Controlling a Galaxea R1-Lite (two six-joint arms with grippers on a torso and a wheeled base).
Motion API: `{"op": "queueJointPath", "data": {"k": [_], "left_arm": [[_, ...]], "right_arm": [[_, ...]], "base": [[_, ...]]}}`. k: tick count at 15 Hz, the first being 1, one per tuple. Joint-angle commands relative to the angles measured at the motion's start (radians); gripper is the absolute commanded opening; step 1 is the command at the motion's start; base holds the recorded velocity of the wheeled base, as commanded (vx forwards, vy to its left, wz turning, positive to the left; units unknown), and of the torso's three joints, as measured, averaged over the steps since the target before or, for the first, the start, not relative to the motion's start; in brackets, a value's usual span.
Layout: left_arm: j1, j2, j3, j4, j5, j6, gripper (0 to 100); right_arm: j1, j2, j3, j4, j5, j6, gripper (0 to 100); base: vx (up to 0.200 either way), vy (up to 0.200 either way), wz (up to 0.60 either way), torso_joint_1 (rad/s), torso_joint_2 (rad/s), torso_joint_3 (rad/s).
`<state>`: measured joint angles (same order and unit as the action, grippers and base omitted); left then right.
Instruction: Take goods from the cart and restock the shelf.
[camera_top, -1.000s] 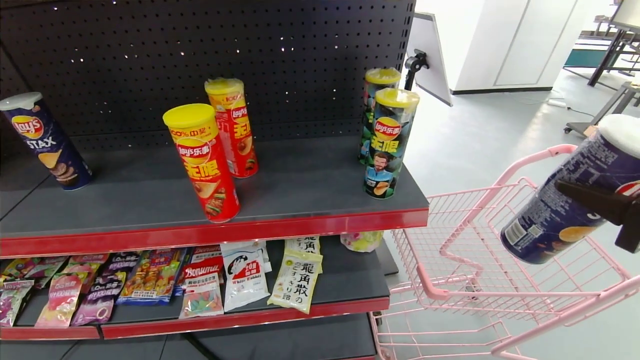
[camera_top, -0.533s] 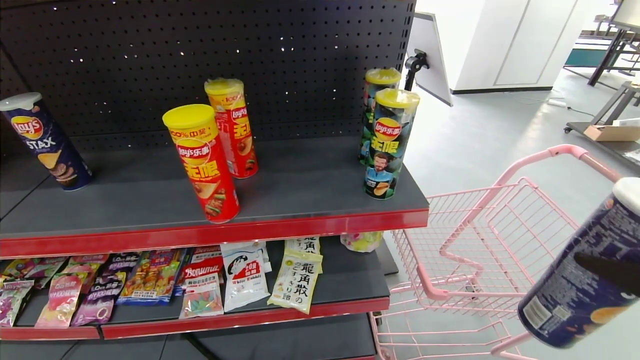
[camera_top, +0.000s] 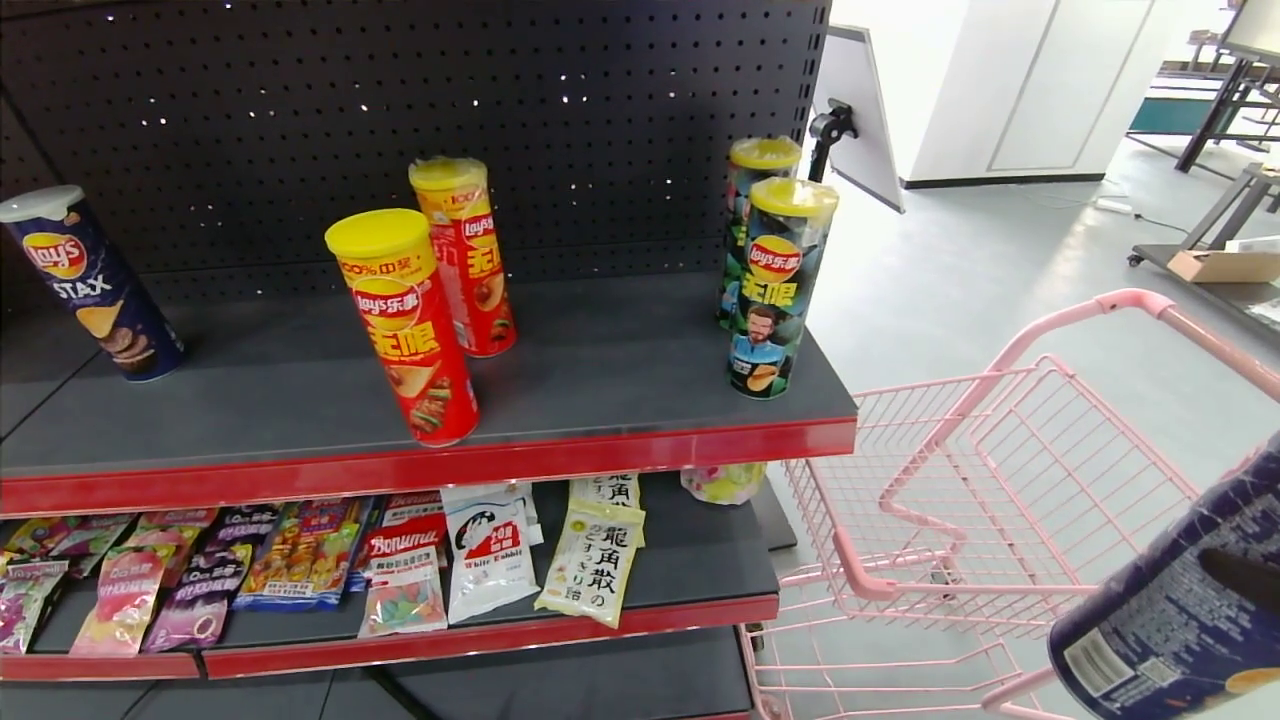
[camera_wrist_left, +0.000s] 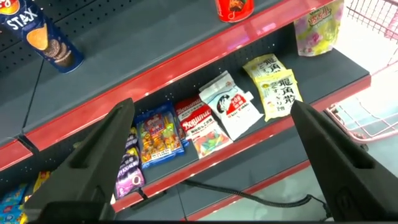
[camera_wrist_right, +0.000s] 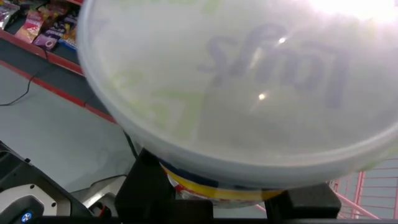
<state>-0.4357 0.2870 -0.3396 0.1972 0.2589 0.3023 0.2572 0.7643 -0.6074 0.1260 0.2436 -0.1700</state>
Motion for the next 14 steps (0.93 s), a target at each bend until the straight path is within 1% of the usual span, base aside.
{"op": "queueJointPath", "data": {"k": [1, 14], "left_arm": [[0.0, -0.002, -0.001, 0.001, 0.0, 0.0, 100], [0.0, -0.005, -0.001, -0.001, 0.0, -0.002, 100]], "right_arm": [[0.004, 0.006, 0.002, 0.0, 0.002, -0.005, 0], [0.042, 0.026, 0.006, 0.0, -0.001, -0.031, 0]], "base": [[0.0, 0.2, 0.0, 0.002, 0.01, 0.007], [0.0, 0.2, 0.0, 0.005, 0.0, 0.002]]}}
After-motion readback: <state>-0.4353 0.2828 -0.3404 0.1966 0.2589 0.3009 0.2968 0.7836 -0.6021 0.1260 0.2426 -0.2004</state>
